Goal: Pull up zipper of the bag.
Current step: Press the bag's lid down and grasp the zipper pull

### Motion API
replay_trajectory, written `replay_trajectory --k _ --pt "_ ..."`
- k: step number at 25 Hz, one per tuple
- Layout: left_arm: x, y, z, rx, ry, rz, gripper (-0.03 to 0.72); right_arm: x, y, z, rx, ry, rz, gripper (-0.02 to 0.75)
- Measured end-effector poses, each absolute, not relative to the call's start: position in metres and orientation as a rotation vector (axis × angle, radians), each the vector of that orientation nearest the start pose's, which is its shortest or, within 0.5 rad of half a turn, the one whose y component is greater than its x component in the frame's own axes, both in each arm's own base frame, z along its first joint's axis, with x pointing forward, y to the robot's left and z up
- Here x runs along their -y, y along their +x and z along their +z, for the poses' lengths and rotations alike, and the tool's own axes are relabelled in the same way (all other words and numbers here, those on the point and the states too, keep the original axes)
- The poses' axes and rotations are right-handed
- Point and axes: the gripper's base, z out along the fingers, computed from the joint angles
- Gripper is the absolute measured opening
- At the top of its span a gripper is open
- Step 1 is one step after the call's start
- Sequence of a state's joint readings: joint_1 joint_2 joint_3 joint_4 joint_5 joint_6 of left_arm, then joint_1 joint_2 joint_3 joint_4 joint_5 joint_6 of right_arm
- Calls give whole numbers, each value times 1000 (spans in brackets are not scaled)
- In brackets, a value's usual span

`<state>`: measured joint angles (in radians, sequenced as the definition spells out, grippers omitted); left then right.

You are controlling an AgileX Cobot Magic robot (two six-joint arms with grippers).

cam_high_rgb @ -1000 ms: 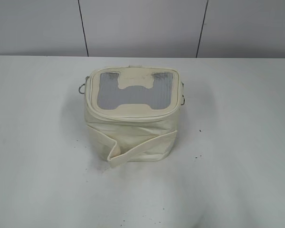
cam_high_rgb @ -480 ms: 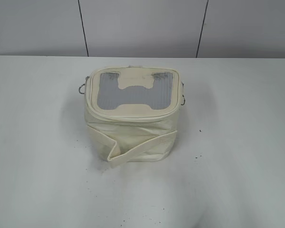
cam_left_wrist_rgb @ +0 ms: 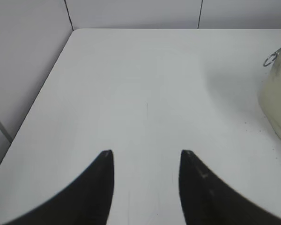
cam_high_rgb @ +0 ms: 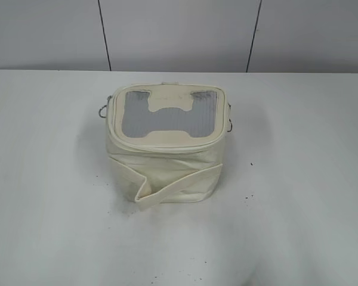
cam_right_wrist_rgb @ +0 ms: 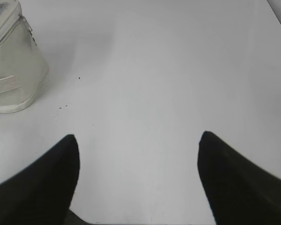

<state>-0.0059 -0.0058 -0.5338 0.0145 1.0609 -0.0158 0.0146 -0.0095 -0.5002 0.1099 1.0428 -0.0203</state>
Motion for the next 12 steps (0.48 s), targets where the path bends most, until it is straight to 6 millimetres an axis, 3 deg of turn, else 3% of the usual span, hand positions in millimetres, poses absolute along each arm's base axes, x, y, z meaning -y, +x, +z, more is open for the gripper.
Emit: replay_trajectory --k 12 --pt "-1 -10 287 -2005 -11 3 353 -9 -6 279 -2014 -40 127 587"
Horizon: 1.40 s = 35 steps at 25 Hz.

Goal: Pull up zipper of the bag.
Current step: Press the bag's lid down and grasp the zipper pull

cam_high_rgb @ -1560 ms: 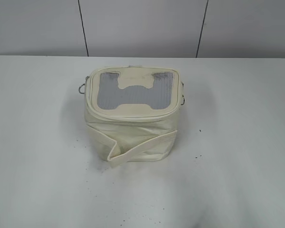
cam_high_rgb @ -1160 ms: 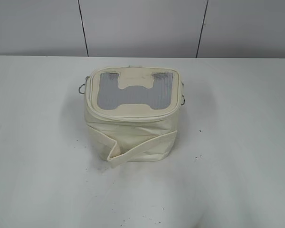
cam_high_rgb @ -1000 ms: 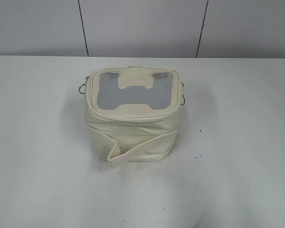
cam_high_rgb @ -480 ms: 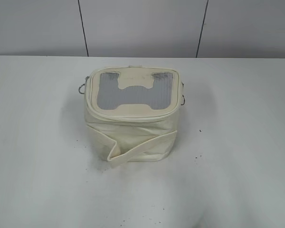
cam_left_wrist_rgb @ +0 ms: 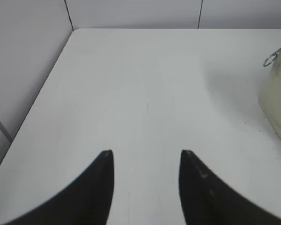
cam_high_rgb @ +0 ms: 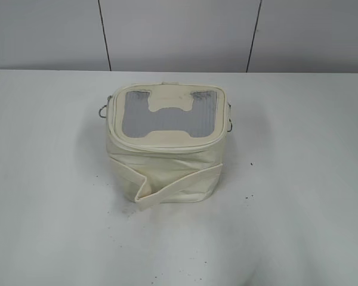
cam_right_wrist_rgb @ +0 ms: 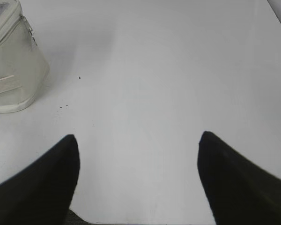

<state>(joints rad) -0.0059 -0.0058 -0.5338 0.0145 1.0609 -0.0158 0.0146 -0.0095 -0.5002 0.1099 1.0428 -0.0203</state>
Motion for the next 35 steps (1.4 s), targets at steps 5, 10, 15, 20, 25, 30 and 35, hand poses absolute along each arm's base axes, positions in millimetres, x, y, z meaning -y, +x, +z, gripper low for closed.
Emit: replay_trajectory --k 5,10,15,20,25,30,35 --pt "0 -9 287 -2006 -6 -16 353 -9 -6 279 -2014 -40 128 587" --pt "8 8 308 -1979 0 -141 351 -11 5 283 -2060 -40 169 587" --pt "18 53 317 -2020 27 -277 350 -13 39 307 -1991 -42 210 587" --pt "26 107 325 -2019 116 -333 350 -22 79 329 -1964 -143 261 587" --pt "30 165 325 -2161 199 -340 350 -48 136 351 -2037 -380 265 587" --pt "37 211 324 -2313 297 -408 350 -84 204 375 -2047 -619 258 587" --pt "44 249 315 -2368 360 -495 350 -120 273 381 -2114 -849 324 587"
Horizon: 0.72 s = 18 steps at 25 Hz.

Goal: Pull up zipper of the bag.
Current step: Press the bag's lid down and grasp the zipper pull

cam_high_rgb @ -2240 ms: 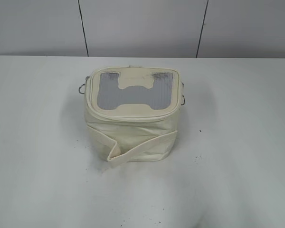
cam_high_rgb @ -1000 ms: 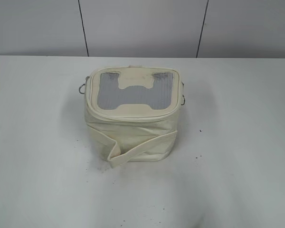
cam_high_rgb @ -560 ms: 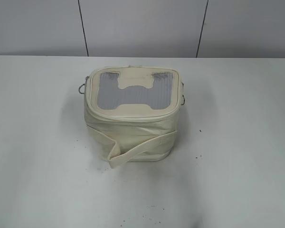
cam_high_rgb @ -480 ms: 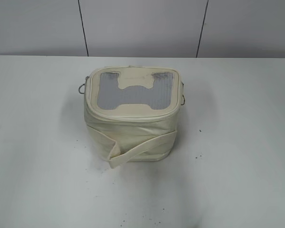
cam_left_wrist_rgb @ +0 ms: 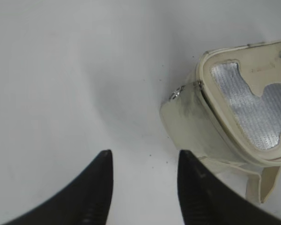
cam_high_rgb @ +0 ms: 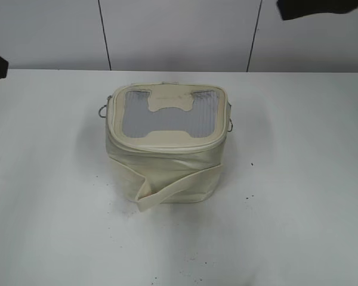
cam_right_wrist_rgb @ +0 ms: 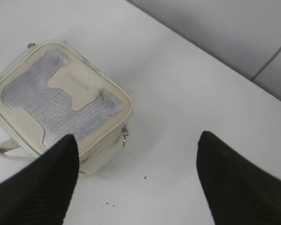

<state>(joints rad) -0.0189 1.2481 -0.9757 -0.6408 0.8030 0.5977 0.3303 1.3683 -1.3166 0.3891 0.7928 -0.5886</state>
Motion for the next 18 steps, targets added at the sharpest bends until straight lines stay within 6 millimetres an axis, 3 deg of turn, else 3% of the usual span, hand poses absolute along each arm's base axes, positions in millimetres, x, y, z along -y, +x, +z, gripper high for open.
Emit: replay_trajectory --k 6,12,18 --pt "50 287 288 -2439 417 -581 350 -164 334 373 -2175 -1142 513 587" --pt "56 314 260 -2531 470 -690 350 -216 387 341 -2166 -1296 628 580" --pt "58 325 245 -2585 480 -735 350 -262 411 300 -2131 -1394 661 541"
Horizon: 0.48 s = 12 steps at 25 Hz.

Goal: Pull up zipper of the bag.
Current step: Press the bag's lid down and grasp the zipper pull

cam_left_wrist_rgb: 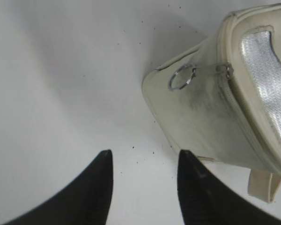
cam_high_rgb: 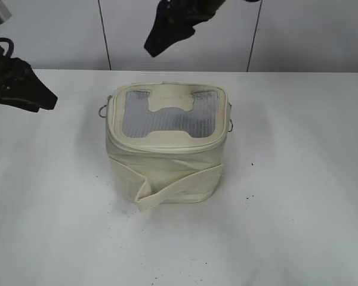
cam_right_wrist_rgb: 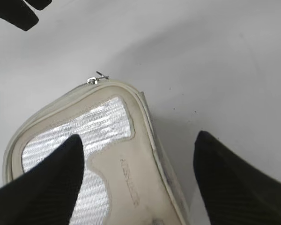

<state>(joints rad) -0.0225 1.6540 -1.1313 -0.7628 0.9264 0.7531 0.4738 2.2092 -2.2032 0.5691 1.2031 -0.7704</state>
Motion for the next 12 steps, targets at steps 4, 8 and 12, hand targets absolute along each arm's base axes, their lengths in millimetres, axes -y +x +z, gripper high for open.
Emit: replay_trajectory --k 4,8,12 --pt "58 326 242 -2573 516 -736 350 -278 422 274 -2138 -1426 682 540" --pt "64 327 239 -2557 571 -747 350 -282 429 254 -2148 -1443 706 538" --pt "85 325 238 -2519 693 -733 350 -286 431 241 -2151 -1457 738 538"
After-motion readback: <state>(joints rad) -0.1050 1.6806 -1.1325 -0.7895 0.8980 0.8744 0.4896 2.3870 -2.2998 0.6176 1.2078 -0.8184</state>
